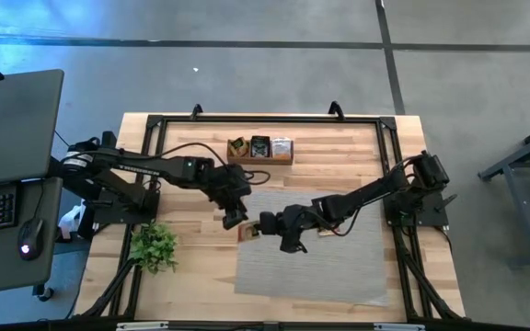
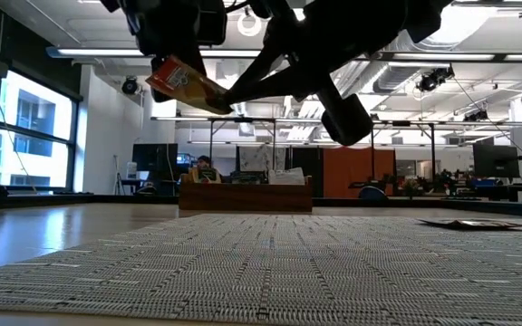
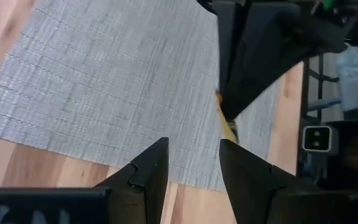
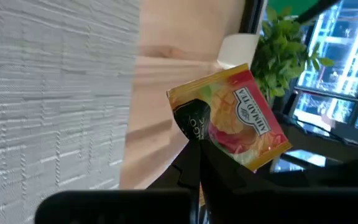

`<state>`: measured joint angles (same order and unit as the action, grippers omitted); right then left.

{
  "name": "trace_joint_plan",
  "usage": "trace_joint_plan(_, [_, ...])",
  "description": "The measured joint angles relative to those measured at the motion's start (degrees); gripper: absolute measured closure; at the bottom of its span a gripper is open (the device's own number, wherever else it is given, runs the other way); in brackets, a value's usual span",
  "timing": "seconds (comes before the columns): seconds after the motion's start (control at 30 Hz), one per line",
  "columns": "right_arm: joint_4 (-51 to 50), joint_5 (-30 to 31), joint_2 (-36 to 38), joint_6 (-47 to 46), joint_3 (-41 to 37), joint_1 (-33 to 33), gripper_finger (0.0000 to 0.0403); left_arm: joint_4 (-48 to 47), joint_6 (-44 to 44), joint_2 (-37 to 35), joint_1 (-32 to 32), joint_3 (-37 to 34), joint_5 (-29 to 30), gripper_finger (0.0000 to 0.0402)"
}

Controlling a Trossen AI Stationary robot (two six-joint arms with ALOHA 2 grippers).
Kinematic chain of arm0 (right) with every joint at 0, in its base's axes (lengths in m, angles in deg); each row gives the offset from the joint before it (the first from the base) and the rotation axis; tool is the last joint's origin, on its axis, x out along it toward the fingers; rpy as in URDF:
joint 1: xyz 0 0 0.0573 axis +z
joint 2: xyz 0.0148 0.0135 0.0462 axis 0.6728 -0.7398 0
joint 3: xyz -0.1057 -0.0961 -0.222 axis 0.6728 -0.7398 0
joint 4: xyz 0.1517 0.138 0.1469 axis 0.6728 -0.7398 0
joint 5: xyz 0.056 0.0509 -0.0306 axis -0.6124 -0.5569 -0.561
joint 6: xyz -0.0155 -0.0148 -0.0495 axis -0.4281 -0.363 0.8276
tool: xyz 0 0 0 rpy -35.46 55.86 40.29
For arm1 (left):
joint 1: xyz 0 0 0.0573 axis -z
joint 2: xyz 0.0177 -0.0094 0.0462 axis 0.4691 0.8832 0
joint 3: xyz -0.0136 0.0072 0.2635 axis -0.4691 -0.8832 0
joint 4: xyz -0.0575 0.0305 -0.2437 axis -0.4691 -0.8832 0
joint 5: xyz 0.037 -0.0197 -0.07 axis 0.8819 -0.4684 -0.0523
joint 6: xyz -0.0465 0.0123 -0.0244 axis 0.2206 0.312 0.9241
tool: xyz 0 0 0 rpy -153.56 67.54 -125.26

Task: Pick & Place Tea
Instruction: Put the orange tea bag into the left section of the wooden organizer

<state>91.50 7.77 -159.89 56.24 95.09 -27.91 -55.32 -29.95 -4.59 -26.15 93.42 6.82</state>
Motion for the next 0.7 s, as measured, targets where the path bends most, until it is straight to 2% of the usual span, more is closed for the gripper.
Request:
trace_joint_plan(0.5, [-0.6,4.8,0.0,1.8,0.0,-0.3,0.0403,0.4,-0.6,0.0,0.0,0.0,-0.3,0.0260])
trace_joint_plan(0.7, [-0.8,4.2,0.0,1.1,0.0,-0.5,0.0403,0.4,-0.6,0.0,0.0,0.0,-0.3,0.0260])
